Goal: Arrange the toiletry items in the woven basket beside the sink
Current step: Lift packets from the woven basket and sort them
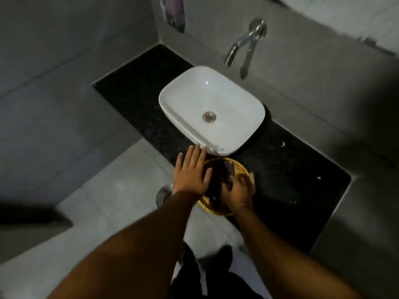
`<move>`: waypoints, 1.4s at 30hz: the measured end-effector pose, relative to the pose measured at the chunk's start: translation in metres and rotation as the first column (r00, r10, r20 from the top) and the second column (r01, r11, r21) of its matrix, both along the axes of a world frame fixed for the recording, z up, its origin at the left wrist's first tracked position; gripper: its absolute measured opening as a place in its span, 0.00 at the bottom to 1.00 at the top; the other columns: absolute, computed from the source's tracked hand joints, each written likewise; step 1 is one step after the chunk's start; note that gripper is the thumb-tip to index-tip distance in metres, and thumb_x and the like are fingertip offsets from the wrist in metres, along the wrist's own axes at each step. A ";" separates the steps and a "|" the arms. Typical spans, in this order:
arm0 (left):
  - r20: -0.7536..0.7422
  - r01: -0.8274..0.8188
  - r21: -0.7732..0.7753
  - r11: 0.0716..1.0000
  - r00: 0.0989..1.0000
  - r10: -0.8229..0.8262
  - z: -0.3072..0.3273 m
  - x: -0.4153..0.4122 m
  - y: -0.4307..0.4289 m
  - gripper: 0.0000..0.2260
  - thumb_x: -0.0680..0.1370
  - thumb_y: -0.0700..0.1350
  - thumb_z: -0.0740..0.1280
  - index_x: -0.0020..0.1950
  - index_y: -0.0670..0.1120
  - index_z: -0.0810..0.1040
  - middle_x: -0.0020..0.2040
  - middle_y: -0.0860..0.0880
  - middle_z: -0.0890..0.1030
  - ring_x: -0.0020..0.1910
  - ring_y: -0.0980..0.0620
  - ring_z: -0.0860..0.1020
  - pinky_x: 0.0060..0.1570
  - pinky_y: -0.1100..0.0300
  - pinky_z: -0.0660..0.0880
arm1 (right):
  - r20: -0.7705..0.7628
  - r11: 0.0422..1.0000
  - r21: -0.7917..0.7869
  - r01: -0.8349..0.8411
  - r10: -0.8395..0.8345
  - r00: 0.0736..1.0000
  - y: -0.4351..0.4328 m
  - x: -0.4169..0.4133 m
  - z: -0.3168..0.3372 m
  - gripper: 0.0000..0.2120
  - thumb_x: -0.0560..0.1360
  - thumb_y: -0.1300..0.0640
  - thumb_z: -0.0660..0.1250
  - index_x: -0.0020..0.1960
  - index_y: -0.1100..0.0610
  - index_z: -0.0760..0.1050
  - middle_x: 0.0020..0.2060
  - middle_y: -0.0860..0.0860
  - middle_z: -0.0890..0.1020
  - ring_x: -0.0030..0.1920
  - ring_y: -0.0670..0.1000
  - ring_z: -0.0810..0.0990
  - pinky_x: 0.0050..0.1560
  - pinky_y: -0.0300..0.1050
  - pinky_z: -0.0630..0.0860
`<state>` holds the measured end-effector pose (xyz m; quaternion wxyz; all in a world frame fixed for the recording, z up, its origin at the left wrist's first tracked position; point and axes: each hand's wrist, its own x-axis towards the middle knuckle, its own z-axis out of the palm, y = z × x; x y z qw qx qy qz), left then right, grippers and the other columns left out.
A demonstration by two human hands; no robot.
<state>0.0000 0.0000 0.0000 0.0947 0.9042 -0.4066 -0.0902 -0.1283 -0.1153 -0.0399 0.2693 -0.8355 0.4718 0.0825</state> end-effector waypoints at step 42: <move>-0.909 -0.476 -0.323 0.818 0.397 -0.127 0.103 0.002 -0.051 0.20 0.84 0.61 0.67 0.63 0.47 0.85 0.57 0.40 0.89 0.59 0.37 0.88 0.59 0.44 0.85 | 0.592 0.921 0.389 -0.033 -0.223 0.775 -0.026 -0.011 0.082 0.17 0.72 0.54 0.79 0.60 0.47 0.84 0.50 0.45 0.88 0.51 0.42 0.87 0.54 0.46 0.87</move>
